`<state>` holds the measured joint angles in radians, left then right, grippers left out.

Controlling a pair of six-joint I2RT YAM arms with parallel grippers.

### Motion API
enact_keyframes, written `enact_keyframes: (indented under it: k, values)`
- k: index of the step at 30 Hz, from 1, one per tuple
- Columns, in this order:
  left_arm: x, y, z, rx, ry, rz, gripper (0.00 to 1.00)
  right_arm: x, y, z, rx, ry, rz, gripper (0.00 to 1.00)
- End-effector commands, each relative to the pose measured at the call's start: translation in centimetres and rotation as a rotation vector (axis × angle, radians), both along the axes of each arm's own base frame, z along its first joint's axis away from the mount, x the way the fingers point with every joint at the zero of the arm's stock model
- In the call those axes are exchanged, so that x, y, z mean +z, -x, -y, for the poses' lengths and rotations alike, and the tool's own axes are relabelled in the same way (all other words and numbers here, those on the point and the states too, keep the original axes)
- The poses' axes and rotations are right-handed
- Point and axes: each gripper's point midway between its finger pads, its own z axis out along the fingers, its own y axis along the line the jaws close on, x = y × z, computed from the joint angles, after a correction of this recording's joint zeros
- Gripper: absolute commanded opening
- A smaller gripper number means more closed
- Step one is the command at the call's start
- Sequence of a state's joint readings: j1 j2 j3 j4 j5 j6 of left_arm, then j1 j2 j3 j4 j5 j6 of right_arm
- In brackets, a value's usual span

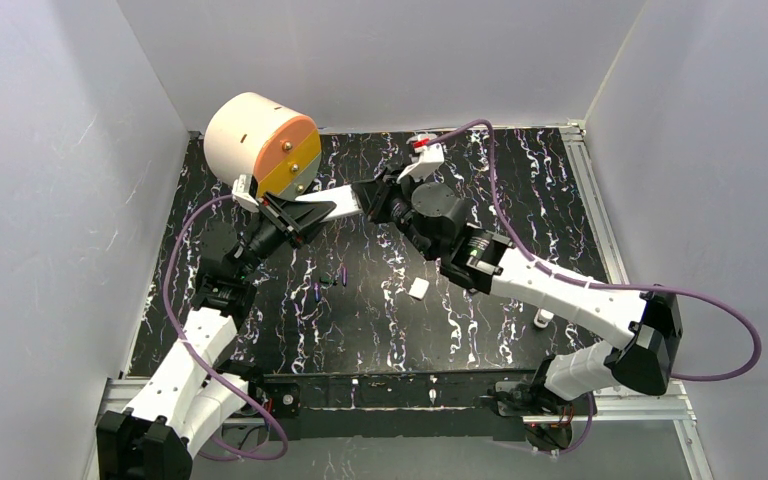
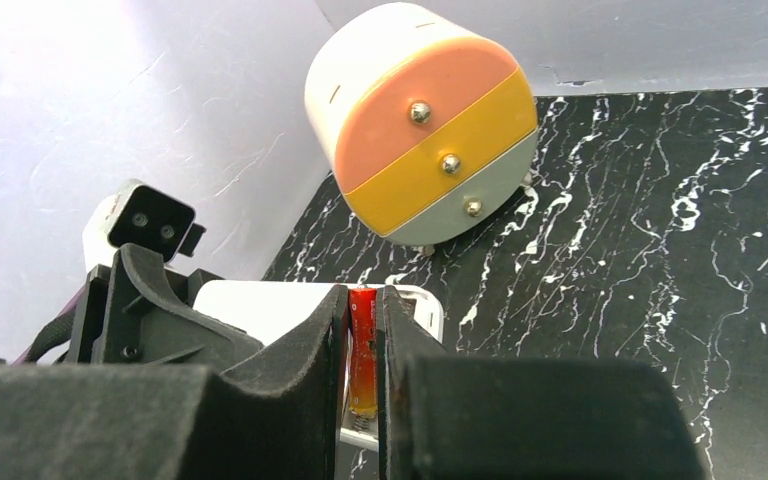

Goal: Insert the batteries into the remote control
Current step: Load the battery into the remote control.

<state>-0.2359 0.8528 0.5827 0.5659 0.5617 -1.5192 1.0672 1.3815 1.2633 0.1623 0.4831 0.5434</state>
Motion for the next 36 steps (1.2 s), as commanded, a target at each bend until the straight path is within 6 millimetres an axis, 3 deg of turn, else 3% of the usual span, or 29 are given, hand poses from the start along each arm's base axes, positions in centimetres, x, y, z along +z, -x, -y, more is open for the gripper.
enact_keyframes:
  k: [1,6,15,36]
  values:
    - [2.9,1.2,-0.3,-0.007,0.071,0.086,0.0,2.6,-0.4,0.3,-0.077,-0.038,0.062,0.15]
    - [3.3,1.1,-0.6,0.01,0.107,0.089,0.0,2.2,0.0,0.4,-0.092,-0.021,0.066,0.15]
    - [3.7,1.2,-0.7,0.011,0.123,0.103,0.0,2.0,1.0,-0.1,-0.053,0.001,0.082,0.25]
    - [3.5,1.2,-0.6,0.013,0.114,0.109,0.0,4.7,1.3,1.2,-0.077,-0.044,0.073,0.36]
